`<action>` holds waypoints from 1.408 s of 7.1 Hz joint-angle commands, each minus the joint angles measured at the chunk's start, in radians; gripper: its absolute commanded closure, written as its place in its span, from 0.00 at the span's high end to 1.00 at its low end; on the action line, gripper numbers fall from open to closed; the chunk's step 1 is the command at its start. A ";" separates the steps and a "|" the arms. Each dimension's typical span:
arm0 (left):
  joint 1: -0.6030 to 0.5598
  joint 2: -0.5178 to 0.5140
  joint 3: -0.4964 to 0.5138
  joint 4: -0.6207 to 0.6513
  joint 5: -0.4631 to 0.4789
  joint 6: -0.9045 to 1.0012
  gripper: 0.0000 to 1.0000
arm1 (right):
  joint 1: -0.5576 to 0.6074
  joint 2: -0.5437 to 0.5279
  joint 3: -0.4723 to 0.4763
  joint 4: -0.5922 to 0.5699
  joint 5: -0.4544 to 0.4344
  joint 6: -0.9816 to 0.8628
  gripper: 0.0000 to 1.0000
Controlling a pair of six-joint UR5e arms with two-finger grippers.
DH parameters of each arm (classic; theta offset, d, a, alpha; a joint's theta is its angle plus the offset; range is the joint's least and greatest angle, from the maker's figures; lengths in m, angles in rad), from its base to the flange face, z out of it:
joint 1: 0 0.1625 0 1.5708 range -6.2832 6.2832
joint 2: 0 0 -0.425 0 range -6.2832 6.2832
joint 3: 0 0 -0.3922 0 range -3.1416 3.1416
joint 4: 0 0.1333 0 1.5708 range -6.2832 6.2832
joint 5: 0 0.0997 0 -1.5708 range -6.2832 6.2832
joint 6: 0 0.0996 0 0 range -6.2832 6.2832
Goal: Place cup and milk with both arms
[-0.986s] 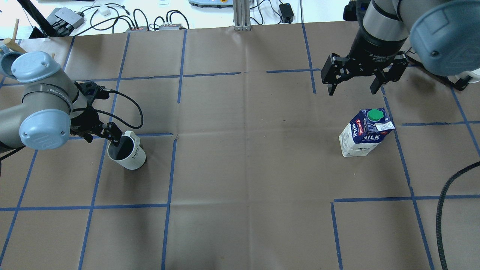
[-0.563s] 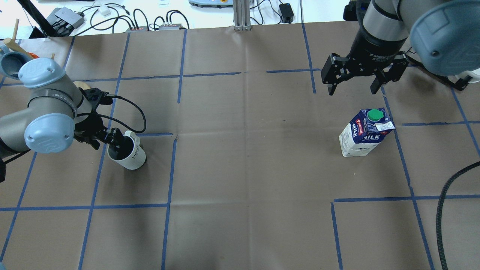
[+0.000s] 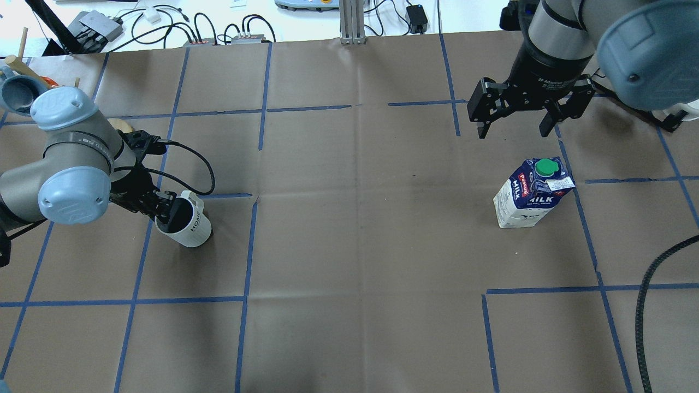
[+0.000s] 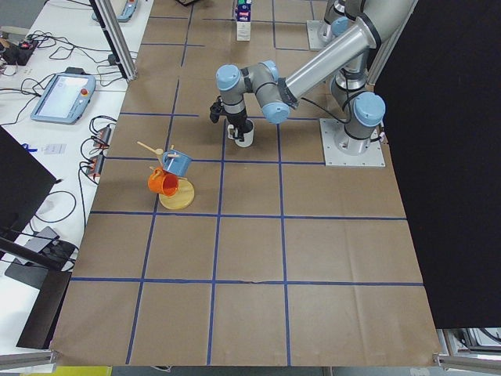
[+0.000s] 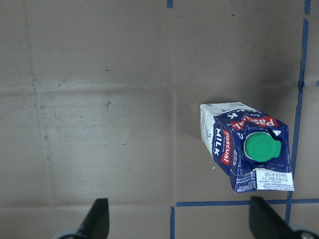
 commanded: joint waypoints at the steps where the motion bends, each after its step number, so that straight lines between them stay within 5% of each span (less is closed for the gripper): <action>1: -0.008 0.010 0.011 0.001 0.000 -0.001 0.00 | -0.001 0.000 0.000 0.001 0.001 0.000 1.00; 3: -0.036 0.036 0.028 0.020 -0.099 -0.087 0.00 | 0.001 0.001 0.000 0.001 0.001 0.000 1.00; 5: -0.190 0.015 0.169 0.003 -0.088 -0.156 0.00 | 0.001 0.000 0.000 0.001 0.000 0.000 1.00; 10: -0.431 -0.266 0.534 -0.092 -0.086 -0.392 0.00 | 0.001 0.001 0.000 0.001 0.001 0.000 1.00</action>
